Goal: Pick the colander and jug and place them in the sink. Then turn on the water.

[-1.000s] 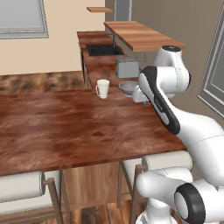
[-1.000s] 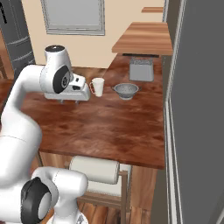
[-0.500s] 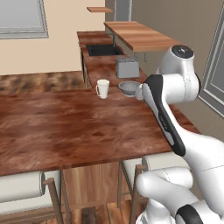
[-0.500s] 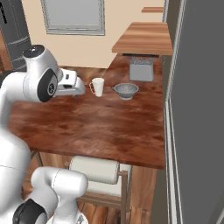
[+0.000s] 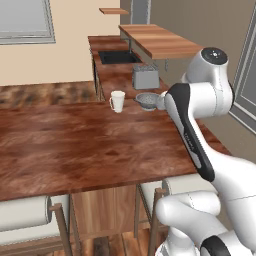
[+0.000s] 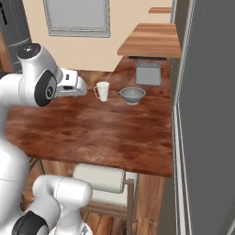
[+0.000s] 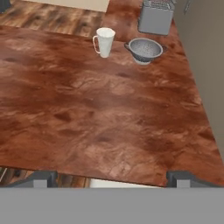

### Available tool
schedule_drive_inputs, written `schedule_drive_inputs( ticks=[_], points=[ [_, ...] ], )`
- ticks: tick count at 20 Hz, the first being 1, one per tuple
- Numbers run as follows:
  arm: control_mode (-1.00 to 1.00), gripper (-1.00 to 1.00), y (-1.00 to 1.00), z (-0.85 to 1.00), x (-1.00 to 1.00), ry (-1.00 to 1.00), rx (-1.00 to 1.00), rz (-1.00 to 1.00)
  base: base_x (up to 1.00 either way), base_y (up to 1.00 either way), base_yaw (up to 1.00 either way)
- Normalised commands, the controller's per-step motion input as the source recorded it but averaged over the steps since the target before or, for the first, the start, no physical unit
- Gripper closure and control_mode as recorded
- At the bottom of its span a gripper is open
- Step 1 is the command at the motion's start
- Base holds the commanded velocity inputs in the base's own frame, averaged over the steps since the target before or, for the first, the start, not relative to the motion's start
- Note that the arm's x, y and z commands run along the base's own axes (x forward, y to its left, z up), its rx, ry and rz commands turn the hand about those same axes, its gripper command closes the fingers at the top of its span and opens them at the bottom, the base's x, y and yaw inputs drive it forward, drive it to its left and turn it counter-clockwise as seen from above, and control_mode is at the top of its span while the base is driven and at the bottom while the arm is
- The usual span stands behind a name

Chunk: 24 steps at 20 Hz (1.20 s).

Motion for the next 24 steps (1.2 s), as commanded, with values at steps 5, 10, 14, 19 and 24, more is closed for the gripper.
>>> schedule_drive_inputs(
  ticks=[5,10,14,19,24],
  points=[
    [1.00,-1.00,0.00,0.00,-0.01,0.00,0.00,0.00,-0.10,0.00,0.00],
    [1.00,-1.00,0.00,0.00,0.00,0.00,0.00,0.00,-0.73,0.19,0.00],
    [1.00,-1.00,0.00,0.00,0.00,0.00,0.00,0.00,-0.83,0.48,0.00],
    [1.00,-1.00,0.00,0.00,0.00,0.00,0.00,0.00,-0.51,0.95,0.00],
    [1.00,-1.00,0.00,0.00,0.00,0.00,0.00,0.00,-0.19,1.00,0.00]
  ],
)
